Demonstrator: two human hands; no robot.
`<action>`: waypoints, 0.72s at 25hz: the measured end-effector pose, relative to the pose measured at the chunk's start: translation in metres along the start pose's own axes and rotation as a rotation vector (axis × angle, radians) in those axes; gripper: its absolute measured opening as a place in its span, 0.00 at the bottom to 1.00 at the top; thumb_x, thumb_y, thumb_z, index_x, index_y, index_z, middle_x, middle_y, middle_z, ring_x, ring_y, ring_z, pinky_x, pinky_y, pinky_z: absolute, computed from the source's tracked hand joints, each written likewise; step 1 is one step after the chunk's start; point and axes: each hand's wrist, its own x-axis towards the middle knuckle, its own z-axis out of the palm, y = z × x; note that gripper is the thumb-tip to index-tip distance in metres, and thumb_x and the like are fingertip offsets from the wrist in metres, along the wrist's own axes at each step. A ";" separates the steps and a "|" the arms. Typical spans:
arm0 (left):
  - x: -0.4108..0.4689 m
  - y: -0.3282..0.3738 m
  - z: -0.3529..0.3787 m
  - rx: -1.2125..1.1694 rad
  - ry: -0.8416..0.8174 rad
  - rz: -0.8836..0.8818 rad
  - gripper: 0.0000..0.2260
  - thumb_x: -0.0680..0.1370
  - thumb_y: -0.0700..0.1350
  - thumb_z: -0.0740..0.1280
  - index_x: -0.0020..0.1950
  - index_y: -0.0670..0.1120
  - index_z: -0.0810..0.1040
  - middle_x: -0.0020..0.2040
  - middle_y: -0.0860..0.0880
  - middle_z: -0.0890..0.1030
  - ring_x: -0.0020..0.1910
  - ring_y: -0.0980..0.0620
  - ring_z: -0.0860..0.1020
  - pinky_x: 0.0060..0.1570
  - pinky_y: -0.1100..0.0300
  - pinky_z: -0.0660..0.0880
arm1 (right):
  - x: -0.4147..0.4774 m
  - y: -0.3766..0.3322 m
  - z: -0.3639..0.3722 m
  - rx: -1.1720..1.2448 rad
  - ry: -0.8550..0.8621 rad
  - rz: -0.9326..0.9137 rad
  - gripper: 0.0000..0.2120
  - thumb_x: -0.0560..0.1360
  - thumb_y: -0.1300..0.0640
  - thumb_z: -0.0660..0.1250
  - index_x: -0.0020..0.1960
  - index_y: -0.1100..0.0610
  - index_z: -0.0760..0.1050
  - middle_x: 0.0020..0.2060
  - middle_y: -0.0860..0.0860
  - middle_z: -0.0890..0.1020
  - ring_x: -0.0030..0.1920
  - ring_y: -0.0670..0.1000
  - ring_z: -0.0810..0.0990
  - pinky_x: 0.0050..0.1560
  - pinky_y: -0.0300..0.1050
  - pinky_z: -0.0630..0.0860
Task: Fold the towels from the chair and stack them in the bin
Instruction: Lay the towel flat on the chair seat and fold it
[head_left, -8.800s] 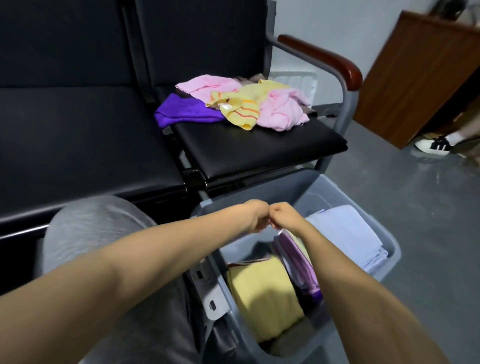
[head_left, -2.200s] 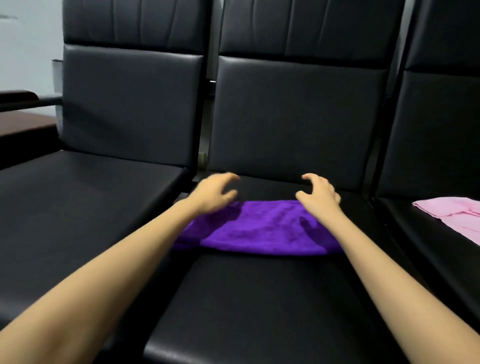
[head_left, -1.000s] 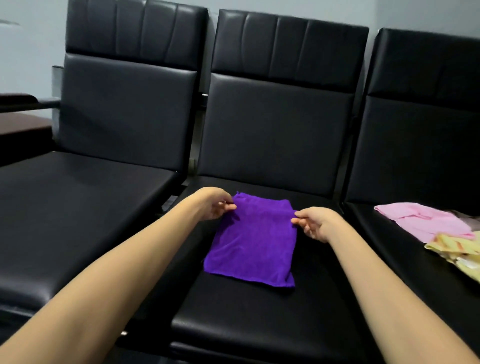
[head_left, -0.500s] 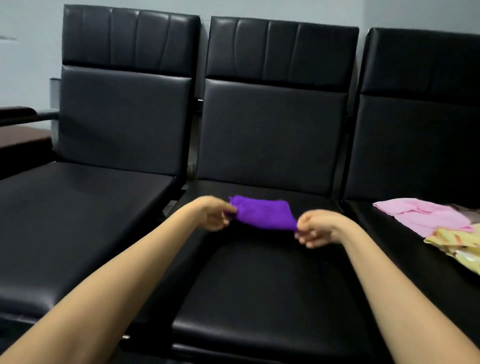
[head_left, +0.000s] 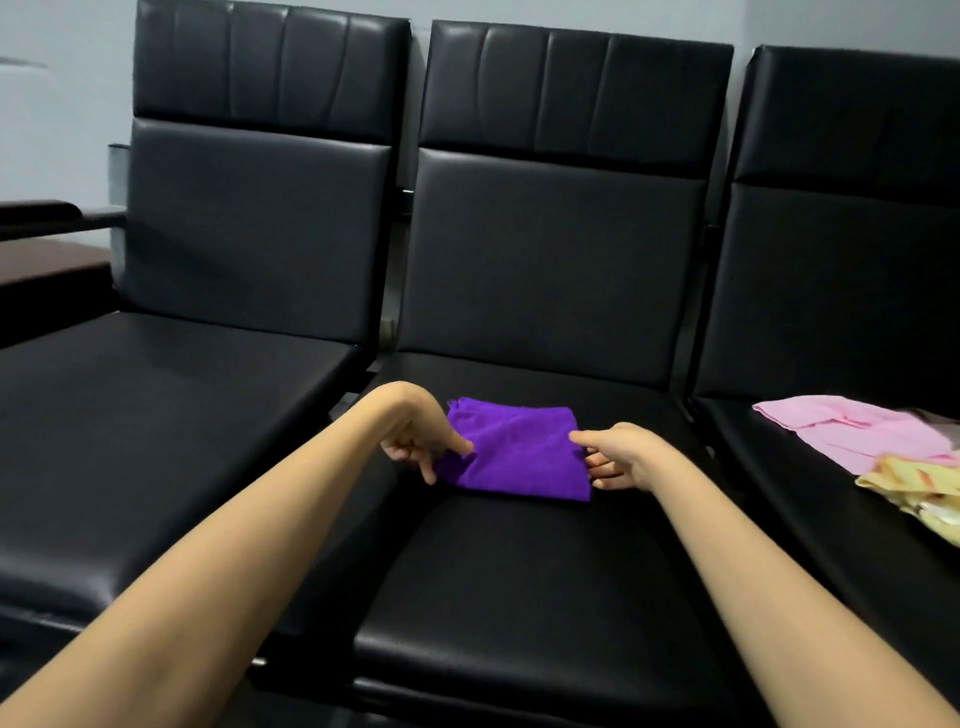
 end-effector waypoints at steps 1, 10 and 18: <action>0.000 0.002 -0.002 0.031 0.093 0.018 0.21 0.78 0.61 0.59 0.45 0.43 0.74 0.37 0.49 0.81 0.34 0.53 0.72 0.29 0.65 0.65 | 0.003 0.001 0.004 -0.021 0.029 -0.021 0.13 0.77 0.53 0.65 0.54 0.62 0.70 0.36 0.54 0.73 0.32 0.49 0.73 0.30 0.39 0.71; 0.051 0.020 0.022 -0.044 0.751 0.330 0.14 0.77 0.46 0.62 0.61 0.43 0.75 0.61 0.42 0.78 0.60 0.42 0.76 0.55 0.54 0.72 | 0.033 0.010 0.026 -0.197 0.321 -0.254 0.09 0.74 0.51 0.68 0.43 0.55 0.72 0.43 0.51 0.76 0.47 0.53 0.76 0.44 0.42 0.68; 0.038 0.031 -0.016 0.065 0.452 0.362 0.12 0.75 0.42 0.68 0.55 0.37 0.78 0.38 0.42 0.77 0.30 0.50 0.72 0.25 0.65 0.68 | 0.066 -0.007 0.028 -0.050 0.272 -0.231 0.10 0.69 0.60 0.68 0.32 0.54 0.70 0.32 0.52 0.75 0.36 0.52 0.74 0.39 0.44 0.70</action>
